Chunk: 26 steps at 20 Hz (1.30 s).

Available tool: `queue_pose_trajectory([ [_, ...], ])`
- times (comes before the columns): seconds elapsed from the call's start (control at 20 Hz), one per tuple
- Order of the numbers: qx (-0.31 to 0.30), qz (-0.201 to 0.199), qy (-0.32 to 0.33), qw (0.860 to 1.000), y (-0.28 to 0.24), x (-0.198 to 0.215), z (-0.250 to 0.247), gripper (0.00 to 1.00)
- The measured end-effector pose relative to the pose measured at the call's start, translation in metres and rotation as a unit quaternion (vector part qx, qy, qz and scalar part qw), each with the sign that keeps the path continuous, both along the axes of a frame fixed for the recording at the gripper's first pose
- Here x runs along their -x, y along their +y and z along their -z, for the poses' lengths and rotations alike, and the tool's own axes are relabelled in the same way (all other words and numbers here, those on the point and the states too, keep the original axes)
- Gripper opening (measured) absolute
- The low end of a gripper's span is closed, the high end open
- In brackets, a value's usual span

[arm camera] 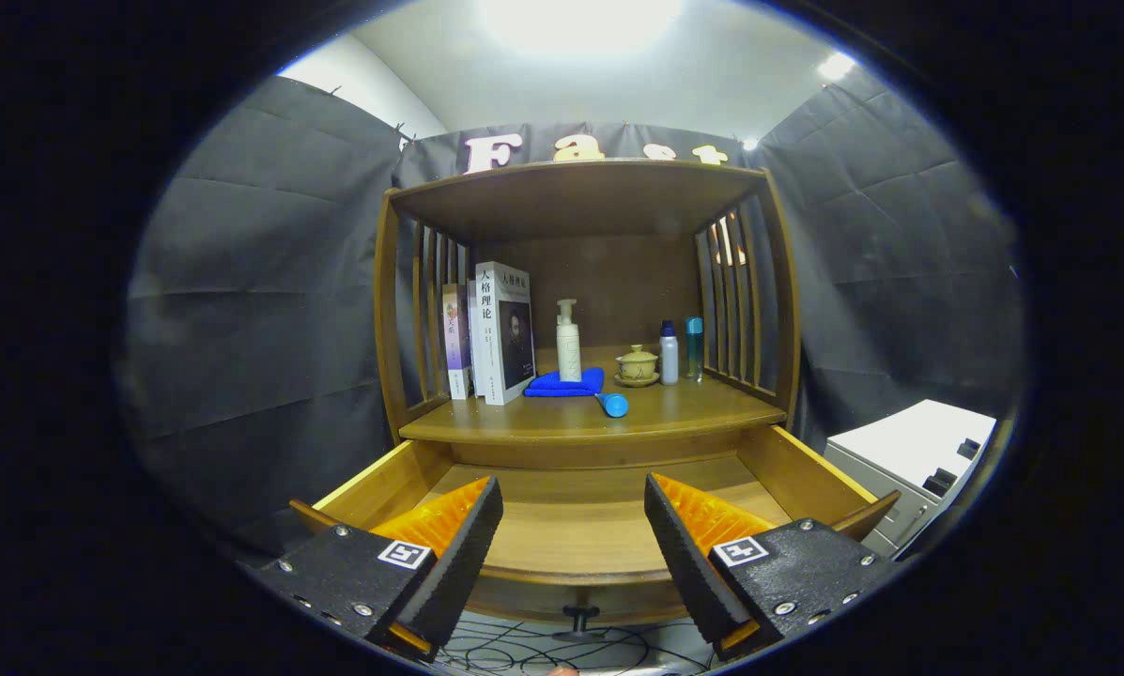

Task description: Pull open the drawer, take out the items inside it, and place them on the countertop above the cabinet.

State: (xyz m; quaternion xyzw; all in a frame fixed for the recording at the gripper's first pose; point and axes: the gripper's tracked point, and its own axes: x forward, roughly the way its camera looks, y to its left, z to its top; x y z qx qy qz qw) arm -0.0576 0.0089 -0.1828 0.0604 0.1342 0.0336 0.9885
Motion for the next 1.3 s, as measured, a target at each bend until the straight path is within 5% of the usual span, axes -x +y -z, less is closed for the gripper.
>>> queue_pose_trajectory([
  [0.45,-0.002,0.003,0.069,0.998,0.005,0.040,0.060,0.94],
  [0.85,-0.010,0.040,0.050,0.998,-0.004,0.032,0.072,0.93],
  [1.3,-0.014,0.033,0.034,0.999,-0.006,0.026,0.075,0.93],
])
